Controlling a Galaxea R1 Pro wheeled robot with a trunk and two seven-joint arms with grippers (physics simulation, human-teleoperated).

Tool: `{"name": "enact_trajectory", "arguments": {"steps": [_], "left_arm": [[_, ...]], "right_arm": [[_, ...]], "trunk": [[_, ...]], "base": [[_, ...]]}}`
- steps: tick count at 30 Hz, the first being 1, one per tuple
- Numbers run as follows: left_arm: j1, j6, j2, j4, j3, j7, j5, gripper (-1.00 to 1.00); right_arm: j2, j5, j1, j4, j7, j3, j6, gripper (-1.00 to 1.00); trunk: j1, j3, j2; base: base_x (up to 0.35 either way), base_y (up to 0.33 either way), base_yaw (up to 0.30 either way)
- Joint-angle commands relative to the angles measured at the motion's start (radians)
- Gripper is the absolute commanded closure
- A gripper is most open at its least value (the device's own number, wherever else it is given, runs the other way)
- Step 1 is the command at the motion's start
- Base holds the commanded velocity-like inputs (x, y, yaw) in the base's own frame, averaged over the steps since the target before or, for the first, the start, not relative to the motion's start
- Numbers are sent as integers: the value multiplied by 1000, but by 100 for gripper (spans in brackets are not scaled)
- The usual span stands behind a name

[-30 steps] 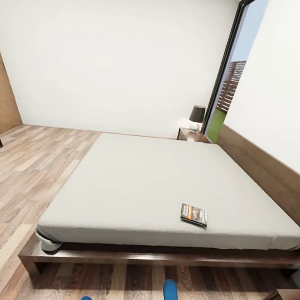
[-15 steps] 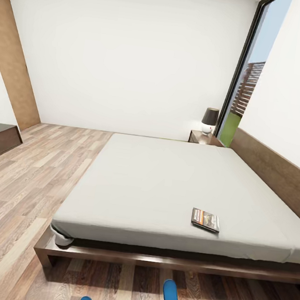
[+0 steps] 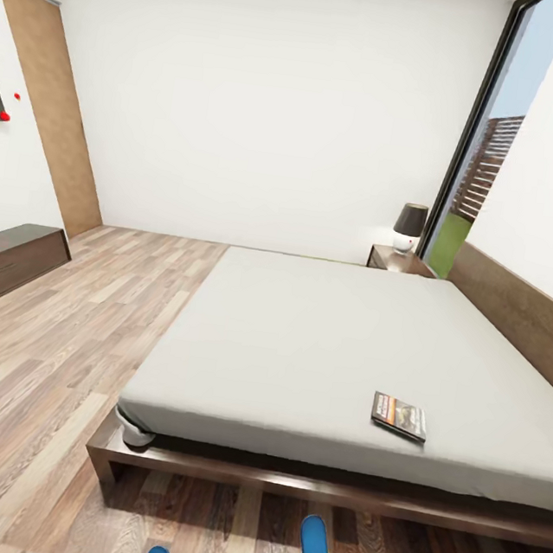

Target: In the bedroom, move the book from the bed onto either nightstand, and place the two sandals side by side next to the bed.

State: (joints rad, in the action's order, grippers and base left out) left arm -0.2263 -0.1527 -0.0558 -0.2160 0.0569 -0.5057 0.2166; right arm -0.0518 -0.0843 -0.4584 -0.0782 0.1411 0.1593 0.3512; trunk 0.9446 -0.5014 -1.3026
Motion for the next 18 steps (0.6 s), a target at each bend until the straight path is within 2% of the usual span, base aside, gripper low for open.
{"name": "enact_trajectory", "arguments": {"steps": [1,18], "left_arm": [[-1,-4,0,1,6,-2,7,100],[-1,-2,-1,-7,-1,2,7,100]], "right_arm": [[0,-9,-2,-5,5,6,7,100],[0,-9,-2,-4,6,6,7,100]], "trunk": [[0,-1,-1],[0,-1,-1]], "base": [[0,0,11],[0,0,1]]}}
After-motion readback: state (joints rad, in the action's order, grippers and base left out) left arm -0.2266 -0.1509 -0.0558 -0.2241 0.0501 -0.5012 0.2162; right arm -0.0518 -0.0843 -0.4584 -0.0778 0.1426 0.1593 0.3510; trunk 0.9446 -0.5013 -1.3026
